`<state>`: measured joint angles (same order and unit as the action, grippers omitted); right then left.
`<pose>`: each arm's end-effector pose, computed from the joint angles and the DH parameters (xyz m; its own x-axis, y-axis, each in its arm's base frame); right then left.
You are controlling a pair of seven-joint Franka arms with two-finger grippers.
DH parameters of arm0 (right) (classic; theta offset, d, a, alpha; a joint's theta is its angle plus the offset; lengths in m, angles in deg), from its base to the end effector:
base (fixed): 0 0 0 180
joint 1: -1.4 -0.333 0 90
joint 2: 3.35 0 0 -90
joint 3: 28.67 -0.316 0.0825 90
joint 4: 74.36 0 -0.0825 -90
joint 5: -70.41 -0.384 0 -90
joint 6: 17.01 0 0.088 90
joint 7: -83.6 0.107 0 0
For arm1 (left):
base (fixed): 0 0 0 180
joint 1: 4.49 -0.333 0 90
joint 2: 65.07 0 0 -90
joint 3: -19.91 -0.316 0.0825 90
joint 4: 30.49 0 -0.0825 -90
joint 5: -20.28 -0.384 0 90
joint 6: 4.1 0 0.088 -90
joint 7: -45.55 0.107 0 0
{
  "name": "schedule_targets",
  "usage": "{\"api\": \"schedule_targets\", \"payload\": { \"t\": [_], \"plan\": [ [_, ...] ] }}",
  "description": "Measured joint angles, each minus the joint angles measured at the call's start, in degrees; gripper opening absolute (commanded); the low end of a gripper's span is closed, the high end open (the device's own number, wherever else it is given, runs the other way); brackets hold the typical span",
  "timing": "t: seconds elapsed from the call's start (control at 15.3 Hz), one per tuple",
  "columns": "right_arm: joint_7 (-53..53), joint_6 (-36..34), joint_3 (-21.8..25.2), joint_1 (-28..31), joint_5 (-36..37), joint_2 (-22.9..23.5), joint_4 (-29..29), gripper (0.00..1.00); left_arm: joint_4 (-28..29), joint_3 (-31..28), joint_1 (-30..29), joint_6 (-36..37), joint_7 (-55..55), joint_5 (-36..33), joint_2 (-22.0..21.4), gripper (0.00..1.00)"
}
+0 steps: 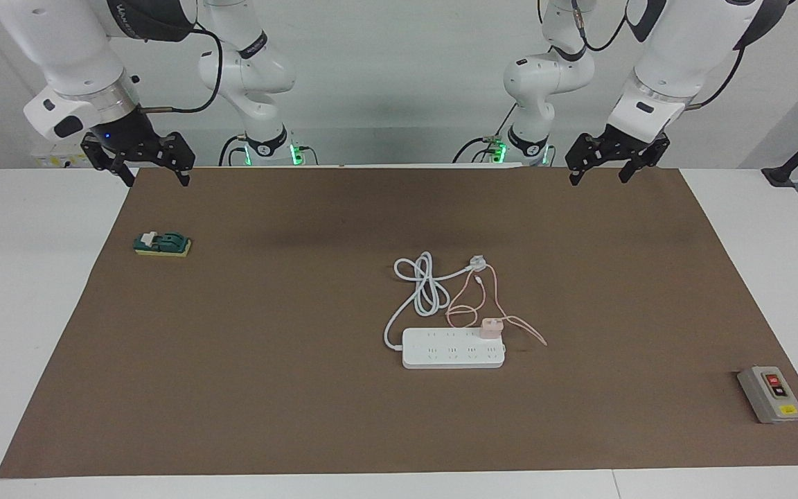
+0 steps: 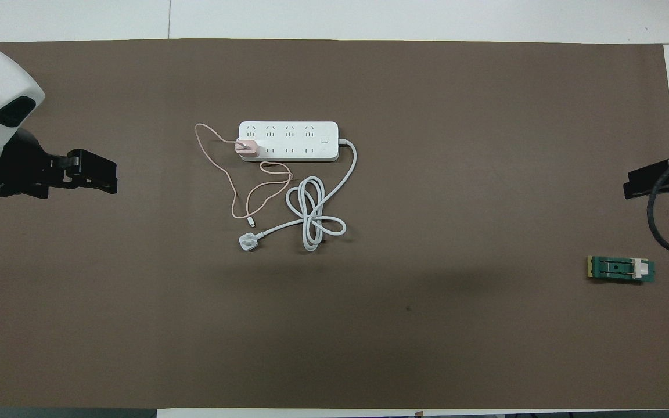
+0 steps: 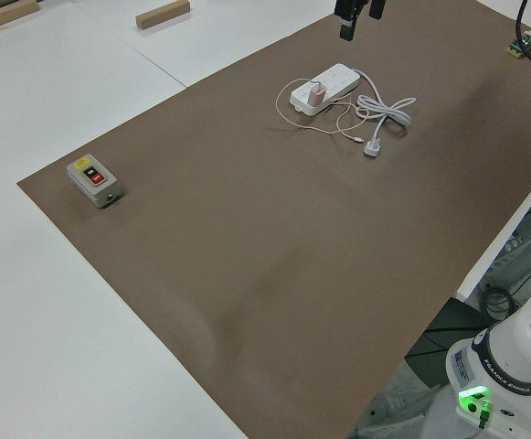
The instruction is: Plug charger into power strip
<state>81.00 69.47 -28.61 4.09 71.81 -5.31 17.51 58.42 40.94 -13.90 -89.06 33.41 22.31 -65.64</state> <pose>0.5362 -0.0285 0.6227 0.9981 -0.0040 -0.0609 -0.0027 -0.9998 0.0217 0.5304 -0.1143 0.6311 0.9979 0.0065 -0.0649 0.0077 -0.9998 0.0186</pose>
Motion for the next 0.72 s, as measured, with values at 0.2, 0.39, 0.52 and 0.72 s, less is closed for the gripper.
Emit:
{"api": "schedule_targets", "payload": {
  "t": [0.2, 0.39, 0.52, 0.72],
  "plan": [
    [0.0, 0.0, 0.0, 0.0, 0.0, 0.0, 0.0, 1.0, 0.2, 0.0, -0.7, 0.0, 0.0, 0.0, 0.0, 1.0],
    [0.0, -0.2, 0.0, 0.0, 0.0, 0.0, 0.0, 1.0, 0.3, 0.0, -0.8, 1.4, -0.1, 0.0, -0.1, 1.0],
    [0.0, -0.3, 0.0, 0.0, 0.0, 0.0, 0.0, 1.0, 0.3, -0.1, -0.8, 2.0, -0.1, 0.0, -0.2, 1.0],
    [0.0, -0.3, 0.0, 0.0, 0.0, 0.0, 0.0, 1.0, 0.3, -0.1, -0.9, 2.3, -0.1, 0.0, -0.3, 1.0]
  ]
}}
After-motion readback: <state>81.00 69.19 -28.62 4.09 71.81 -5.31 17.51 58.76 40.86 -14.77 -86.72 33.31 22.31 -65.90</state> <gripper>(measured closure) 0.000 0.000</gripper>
